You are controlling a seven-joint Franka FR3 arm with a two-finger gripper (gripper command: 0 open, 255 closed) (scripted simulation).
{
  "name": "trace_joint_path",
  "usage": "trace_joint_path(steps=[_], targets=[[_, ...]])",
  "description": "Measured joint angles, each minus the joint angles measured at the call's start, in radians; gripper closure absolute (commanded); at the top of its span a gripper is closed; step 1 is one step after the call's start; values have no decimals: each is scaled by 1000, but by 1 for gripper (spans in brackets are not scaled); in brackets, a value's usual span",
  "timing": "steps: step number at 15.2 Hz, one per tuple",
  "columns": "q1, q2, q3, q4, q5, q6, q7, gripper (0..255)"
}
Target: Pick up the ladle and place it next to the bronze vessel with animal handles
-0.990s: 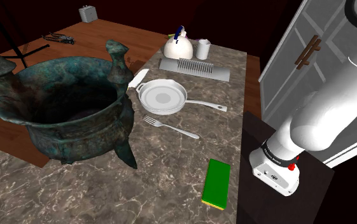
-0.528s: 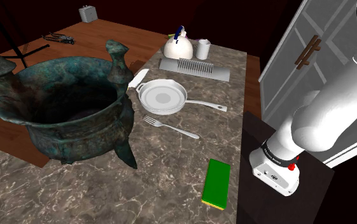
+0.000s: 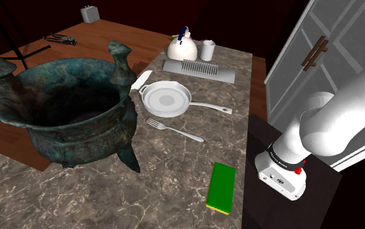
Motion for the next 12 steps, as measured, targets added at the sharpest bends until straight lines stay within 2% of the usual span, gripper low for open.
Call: trace_joint_path(steps=[12], targets=[[106, -27, 221, -18, 68, 34, 351, 255]])
